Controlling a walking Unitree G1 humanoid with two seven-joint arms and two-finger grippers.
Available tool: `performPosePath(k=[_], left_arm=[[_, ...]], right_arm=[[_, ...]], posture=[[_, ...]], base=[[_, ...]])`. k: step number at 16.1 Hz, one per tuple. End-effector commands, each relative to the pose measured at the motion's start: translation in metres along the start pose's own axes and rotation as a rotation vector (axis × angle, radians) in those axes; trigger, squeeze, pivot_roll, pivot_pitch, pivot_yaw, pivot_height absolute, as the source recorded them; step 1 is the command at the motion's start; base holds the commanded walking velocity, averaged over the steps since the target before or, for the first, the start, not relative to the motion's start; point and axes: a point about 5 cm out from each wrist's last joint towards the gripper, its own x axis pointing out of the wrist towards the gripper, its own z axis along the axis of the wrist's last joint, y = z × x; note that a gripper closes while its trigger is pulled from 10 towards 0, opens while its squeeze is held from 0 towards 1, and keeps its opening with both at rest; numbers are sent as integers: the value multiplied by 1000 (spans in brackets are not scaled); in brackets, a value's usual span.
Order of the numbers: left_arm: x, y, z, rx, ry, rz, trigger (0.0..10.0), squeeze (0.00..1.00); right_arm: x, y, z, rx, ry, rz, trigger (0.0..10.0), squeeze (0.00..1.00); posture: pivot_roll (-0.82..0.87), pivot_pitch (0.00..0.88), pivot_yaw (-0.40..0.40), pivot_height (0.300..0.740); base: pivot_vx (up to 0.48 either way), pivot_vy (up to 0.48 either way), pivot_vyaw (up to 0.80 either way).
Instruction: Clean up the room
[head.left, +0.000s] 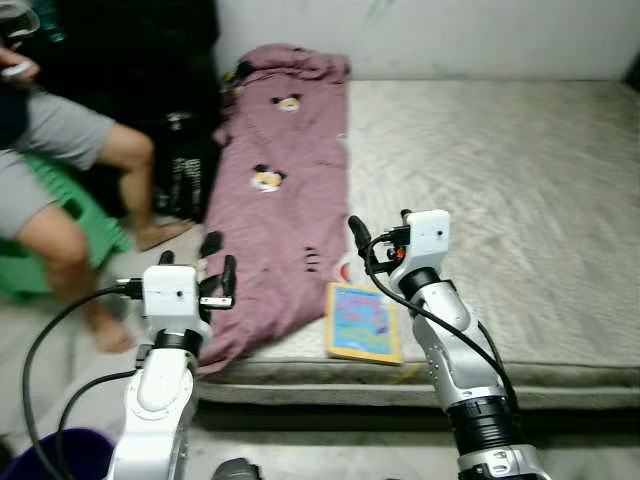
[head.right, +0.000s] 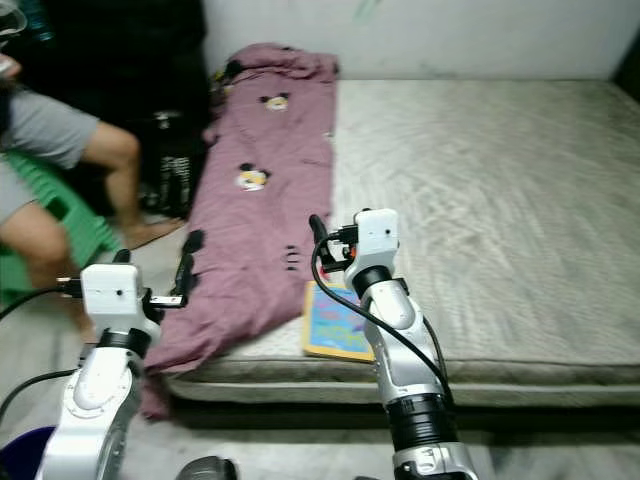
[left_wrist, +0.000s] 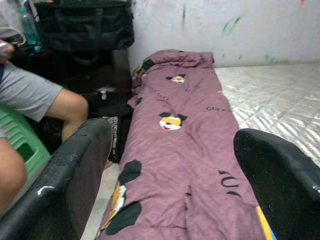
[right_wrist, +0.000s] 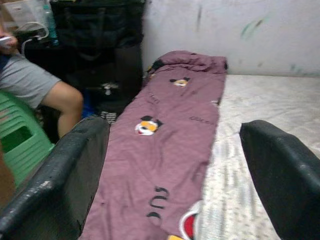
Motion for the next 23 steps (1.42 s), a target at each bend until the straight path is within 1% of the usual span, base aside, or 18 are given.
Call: performPosePath(k=[1,6,11,23], left_arm=[[2,-1,3,10,-10,-1,10000,0],[2,-1,3,9,-13,-4,10000,0],[3,0,4,-2,-20,6,10000,0],[2,-3,6,-10,-38,-18,10000,0]], right_arm=[[2,-2,2,-1,-4,-8,10000,0],[3,-2,1,-3,-3,-5,10000,0],[3,-2,1,-6,-3,-4,10000,0],[3,-3,1,-11,-6,-6,10000,0]], posture=[[-63,0,5,740],[-64,0,6,740],[-63,0,5,740],[-64,0,4,740]], base=[[0,-285,0],[0,-283,0],[0,0,0],[0,0,0]])
